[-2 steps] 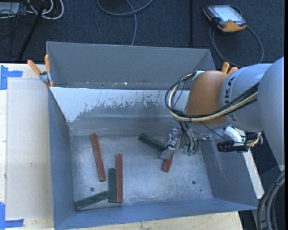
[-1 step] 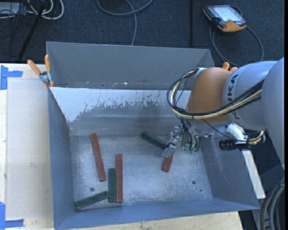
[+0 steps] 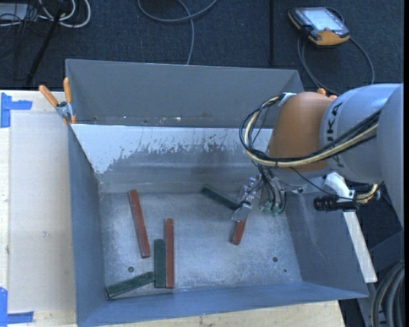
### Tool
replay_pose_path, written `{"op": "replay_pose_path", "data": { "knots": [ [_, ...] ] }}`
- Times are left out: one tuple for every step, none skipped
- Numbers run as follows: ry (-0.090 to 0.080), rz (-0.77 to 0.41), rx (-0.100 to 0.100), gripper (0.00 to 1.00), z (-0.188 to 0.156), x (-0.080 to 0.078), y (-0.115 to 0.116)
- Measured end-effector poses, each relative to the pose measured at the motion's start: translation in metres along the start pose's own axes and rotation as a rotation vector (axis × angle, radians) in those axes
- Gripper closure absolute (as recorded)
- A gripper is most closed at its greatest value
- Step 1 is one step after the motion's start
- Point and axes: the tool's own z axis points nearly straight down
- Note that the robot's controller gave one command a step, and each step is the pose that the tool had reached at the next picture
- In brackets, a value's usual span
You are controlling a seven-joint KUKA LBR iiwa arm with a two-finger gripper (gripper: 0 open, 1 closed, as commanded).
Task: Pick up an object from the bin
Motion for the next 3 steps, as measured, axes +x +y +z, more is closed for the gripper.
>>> {"op": "replay_pose_path", "data": {
  "knots": [
    [0.003,-0.001,0.001,1.0,-0.015,0.001,0.0],
    [0.0,-0.001,0.0,1.0,-0.035,0.0,0.0],
    [-0.005,-0.002,-0.002,1.0,-0.048,-0.001,0.0]
  ]
}}
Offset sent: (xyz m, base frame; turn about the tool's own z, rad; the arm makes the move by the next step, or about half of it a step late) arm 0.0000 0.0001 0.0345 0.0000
